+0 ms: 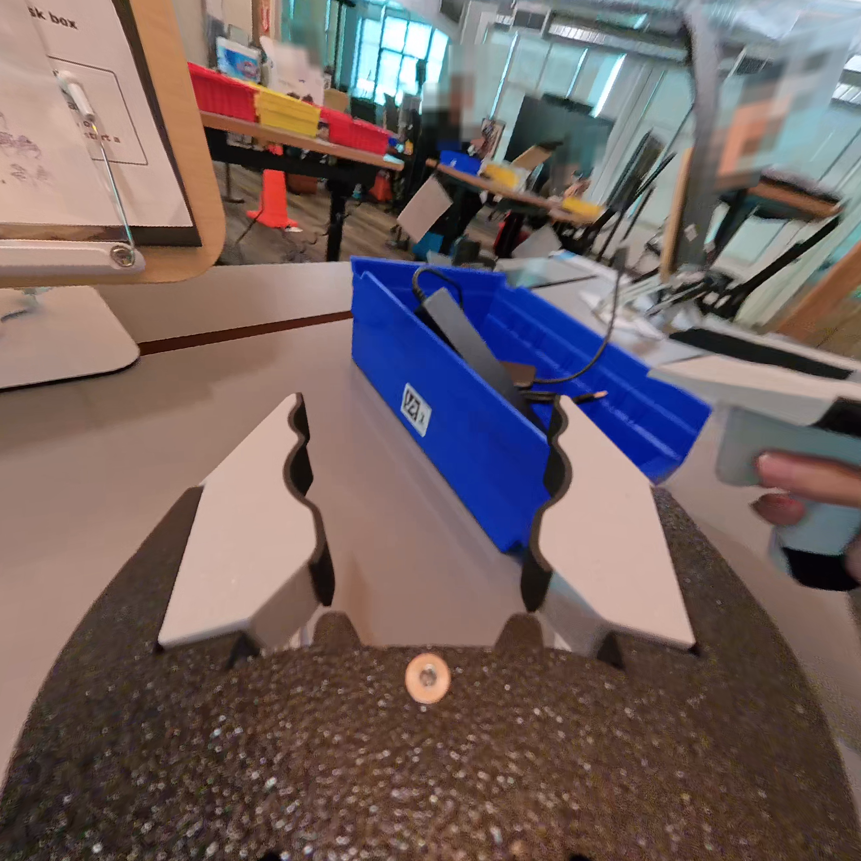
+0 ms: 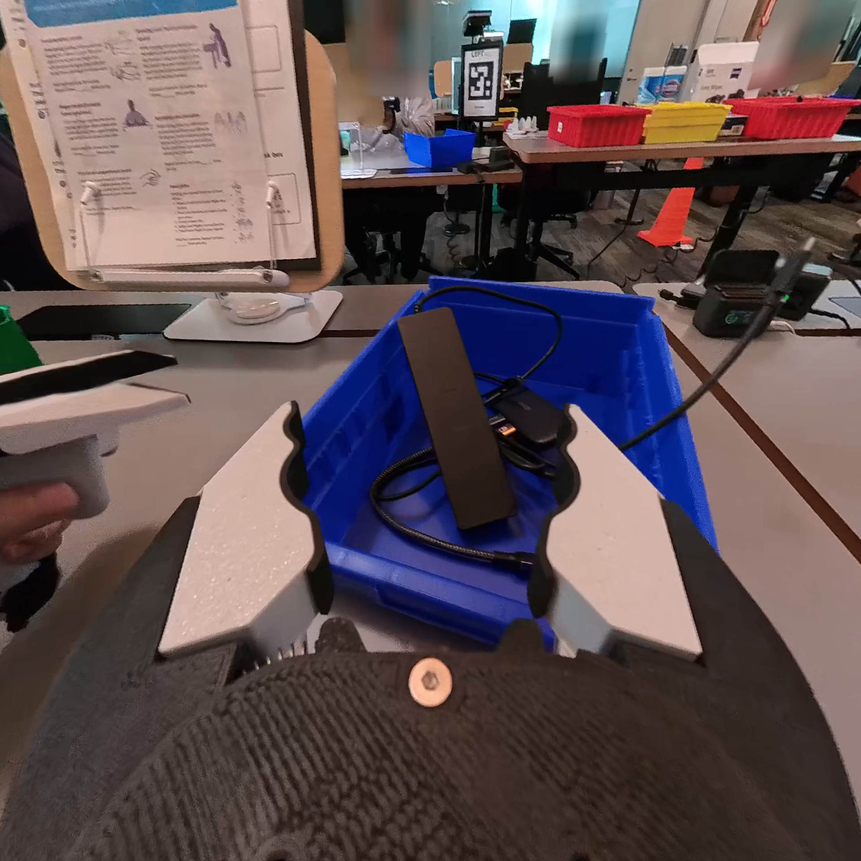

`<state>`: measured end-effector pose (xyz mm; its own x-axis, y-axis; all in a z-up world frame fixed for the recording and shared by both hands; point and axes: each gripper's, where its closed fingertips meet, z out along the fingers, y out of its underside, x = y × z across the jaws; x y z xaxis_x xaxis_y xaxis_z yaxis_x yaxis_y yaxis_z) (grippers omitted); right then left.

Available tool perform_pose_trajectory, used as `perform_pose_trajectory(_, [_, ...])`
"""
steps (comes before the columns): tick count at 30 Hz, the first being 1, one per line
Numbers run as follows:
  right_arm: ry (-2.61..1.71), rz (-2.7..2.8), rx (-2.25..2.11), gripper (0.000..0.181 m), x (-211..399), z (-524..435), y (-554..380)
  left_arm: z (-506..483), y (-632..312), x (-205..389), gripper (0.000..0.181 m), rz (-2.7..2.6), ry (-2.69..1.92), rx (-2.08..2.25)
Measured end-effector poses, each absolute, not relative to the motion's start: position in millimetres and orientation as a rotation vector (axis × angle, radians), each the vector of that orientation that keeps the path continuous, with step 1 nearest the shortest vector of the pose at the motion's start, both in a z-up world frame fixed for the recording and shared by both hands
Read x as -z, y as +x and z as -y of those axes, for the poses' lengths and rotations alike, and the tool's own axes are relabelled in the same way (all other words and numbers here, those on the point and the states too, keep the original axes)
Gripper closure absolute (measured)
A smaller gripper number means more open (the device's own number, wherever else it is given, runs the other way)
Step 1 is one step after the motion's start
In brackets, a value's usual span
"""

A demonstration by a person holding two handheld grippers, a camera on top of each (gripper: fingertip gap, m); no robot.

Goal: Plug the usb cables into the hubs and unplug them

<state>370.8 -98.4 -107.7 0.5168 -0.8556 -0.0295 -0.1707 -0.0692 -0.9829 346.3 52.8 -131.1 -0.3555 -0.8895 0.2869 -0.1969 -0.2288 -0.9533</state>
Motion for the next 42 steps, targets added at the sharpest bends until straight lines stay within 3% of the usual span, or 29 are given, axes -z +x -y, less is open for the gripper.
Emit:
perform_pose_trajectory(10, [-1.532,-0.815,0.617,0.072,91.5,55.0,360.9,-52.4,325.6,88.8,0.082,-1.424,-1.237,2.132])
perform_pose_trajectory(20, [-1.557,-0.822,0.61,0.071,106.3,39.8,376.1,-104.1,347.4,127.7,0.08,-1.355,-1.344,1.625])
perform_pose_trajectory(42, [-1.602,-0.806,0.642,0.067,118.9,33.7,371.5,-100.3,350.0,142.7,0.075,-1.377,-1.352,1.559])
